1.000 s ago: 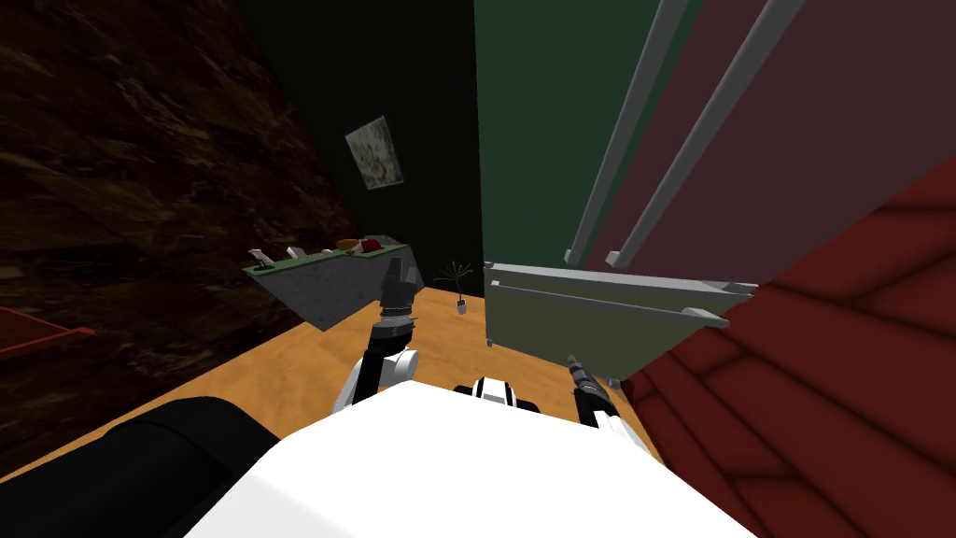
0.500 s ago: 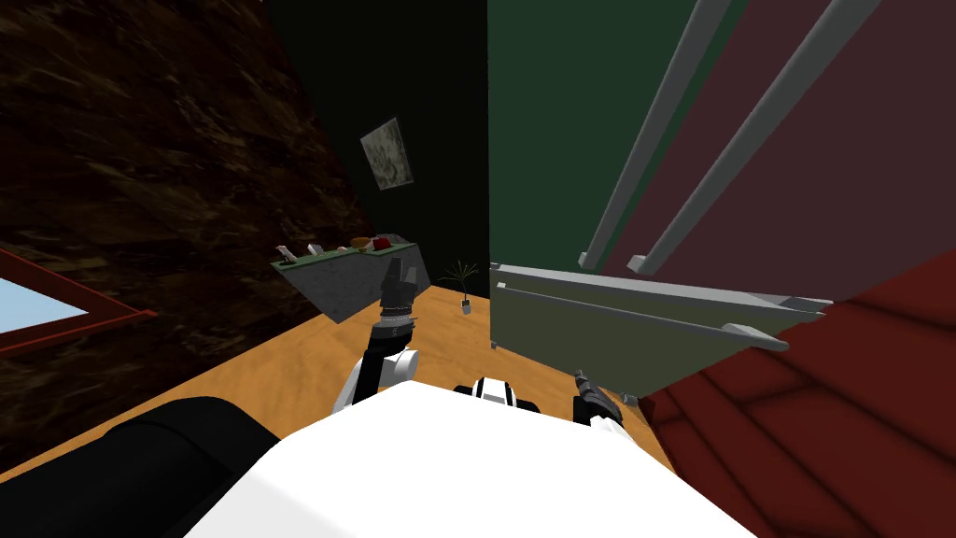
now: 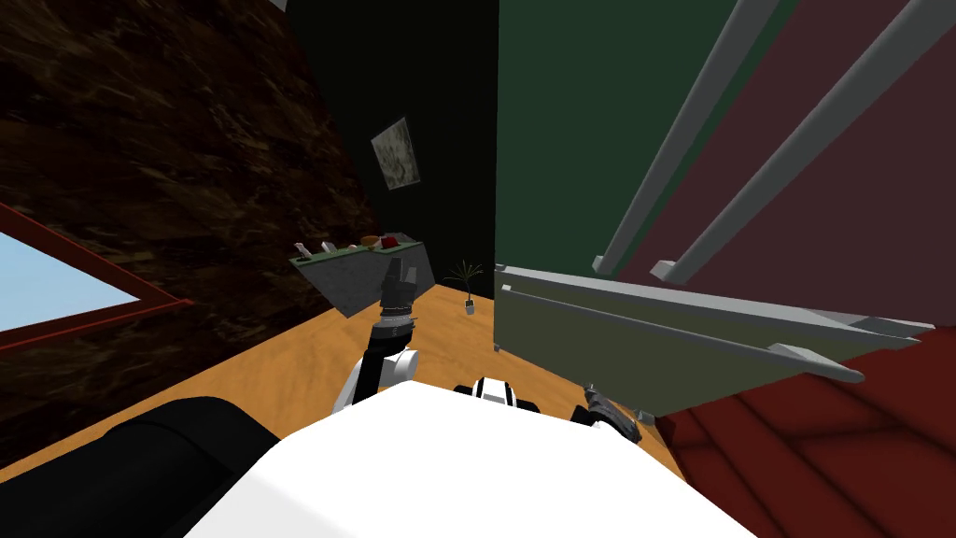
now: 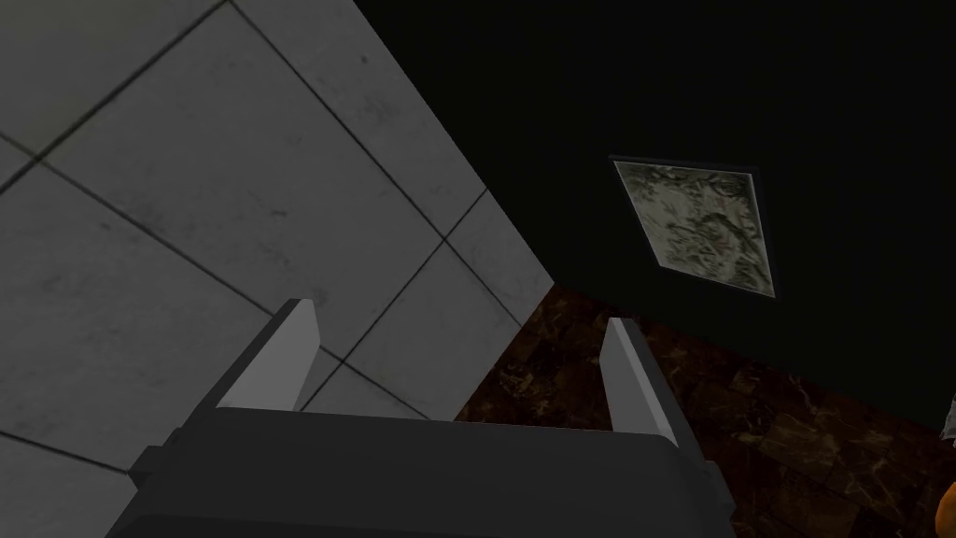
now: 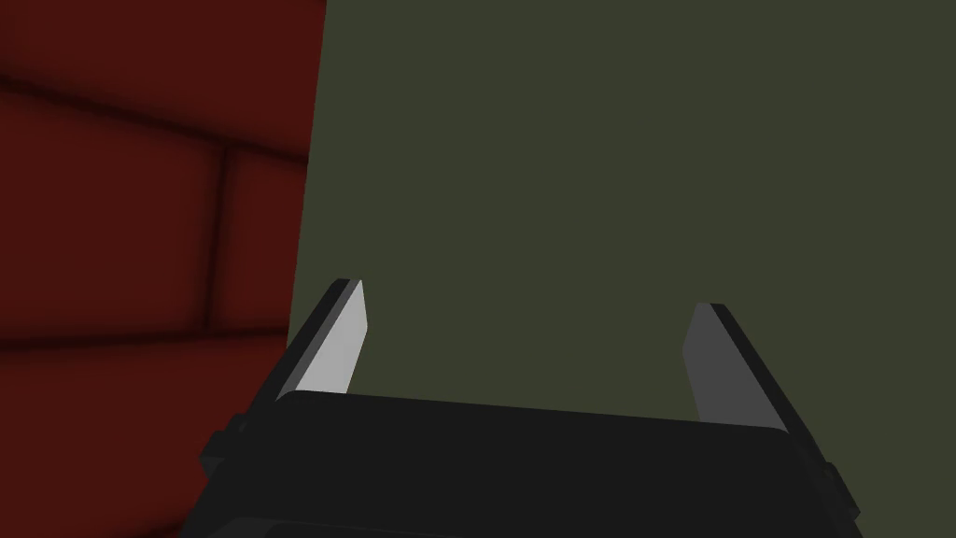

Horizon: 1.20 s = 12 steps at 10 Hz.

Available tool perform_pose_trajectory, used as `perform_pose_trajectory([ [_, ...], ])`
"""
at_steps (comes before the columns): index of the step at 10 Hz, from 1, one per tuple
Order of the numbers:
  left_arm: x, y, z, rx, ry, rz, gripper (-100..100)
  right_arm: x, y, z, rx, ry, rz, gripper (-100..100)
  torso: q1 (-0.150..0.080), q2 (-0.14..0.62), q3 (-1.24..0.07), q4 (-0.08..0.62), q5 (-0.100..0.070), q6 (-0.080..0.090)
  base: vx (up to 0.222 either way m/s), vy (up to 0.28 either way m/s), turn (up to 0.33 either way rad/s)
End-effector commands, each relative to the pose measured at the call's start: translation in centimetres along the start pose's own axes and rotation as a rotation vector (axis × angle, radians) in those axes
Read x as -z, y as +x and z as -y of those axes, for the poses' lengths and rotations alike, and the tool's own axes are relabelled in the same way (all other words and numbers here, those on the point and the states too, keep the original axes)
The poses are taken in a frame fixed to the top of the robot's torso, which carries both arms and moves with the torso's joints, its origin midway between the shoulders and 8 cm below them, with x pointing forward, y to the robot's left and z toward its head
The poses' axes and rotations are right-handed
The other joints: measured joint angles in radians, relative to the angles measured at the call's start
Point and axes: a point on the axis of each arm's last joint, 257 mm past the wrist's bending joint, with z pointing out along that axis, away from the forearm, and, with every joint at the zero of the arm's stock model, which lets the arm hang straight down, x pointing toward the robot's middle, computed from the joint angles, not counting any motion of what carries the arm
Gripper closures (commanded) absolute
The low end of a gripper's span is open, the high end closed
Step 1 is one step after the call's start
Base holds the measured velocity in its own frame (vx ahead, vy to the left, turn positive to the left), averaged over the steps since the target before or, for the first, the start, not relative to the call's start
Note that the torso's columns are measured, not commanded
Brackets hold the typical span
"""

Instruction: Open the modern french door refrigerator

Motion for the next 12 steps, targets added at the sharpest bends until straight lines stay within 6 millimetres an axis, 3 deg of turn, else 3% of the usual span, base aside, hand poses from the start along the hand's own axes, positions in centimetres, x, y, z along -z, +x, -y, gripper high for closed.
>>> perform_pose_trajectory([
  [1,0.0,0.0,0.0,0.000,0.000,0.000,0,-0.6,0.6,2.6,0.111,0.092,0.021,-100,0.001,-0.002,-0.001,0.000,0.000,-0.001,0.056,-0.007,0.154],
  [7,0.0,0.0,0.0,0.000,0.000,0.000,0,-0.5,0.2,7.4,0.316,0.271,0.090,-100,0.001,-0.001,-0.001,0.000,0.000,-0.001,0.045,-0.009,0.133],
  [12,0.0,0.0,0.0,0.000,0.000,0.000,0,0.2,-1.0,10.1,0.489,0.398,0.165,-100,0.001,0.000,0.000,0.000,0.000,0.000,0.042,-0.010,0.107],
])
